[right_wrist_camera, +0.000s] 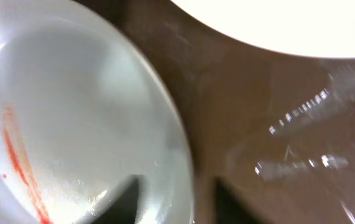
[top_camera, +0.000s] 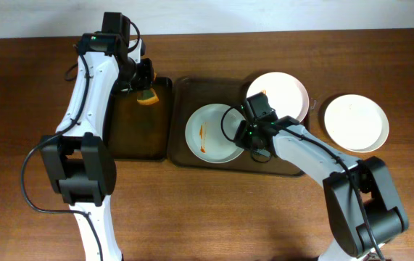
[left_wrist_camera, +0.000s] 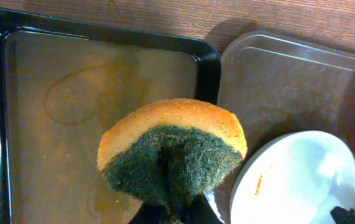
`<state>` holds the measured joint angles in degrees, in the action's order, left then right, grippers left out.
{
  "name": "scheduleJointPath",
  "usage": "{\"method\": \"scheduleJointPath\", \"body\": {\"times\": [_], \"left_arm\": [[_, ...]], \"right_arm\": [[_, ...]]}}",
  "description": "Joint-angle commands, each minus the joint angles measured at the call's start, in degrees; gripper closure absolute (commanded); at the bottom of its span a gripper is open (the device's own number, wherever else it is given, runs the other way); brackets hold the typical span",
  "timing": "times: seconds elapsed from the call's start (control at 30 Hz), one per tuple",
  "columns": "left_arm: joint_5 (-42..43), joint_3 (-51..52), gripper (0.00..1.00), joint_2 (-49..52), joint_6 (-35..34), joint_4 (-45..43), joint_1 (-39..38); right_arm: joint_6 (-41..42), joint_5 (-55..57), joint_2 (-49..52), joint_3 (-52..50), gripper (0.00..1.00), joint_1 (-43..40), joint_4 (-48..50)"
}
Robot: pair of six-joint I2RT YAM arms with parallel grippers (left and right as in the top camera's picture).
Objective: Clean dirty plates on tray and stack at the side
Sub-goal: 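Place plate on table right of tray, grasp next plate rim, then scrub the second plate with the sponge in left gripper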
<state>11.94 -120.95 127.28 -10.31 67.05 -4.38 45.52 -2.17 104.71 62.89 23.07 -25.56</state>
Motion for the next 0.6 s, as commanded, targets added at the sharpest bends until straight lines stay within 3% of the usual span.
{"method": "scheduleJointPath", "body": {"times": [0.0,0.1,0.2,0.37,0.43,0.5,0.57], "left_arm": [[0.2,0.2,1.0,-0.7,0.5,0.0,0.2],[0.2,0.2,1.0,-0.7,0.5,0.1,0.2],[0.3,0.2,1.0,-0.7,0.5,-0.2,0.2],[0.2,0.2,1.0,-0.7,0.5,-0.6,-1.6],[0.2,0.2,1.0,-0.7,0.5,-0.6,-2.5],[0.2,0.2,1.0,-0.7,0.5,-0.4,-3.6],[0.2,0.2,1.0,-0.7,0.5,0.5,-4.8]], "right_arm": [[-6.5,-0.5,0.5,1.0,0.52,-0.2,3.3],[-12.0,-2.2,1.0,1.2,0.49,-3.4,3.8],[-19.3,-11.1,3.1,1.2,0.57,-8.1,3.9],[-22.1,-18.2,10.1,4.5,0.62,-7.6,3.5],[-20.7,-18.2,10.2,4.7,0.73,-7.6,3.6],[-17.5,-18.0,10.2,4.8,0.96,-7.7,4.2],[-14.7,-18.0,10.2,4.8,0.96,-7.6,4.7]]}}
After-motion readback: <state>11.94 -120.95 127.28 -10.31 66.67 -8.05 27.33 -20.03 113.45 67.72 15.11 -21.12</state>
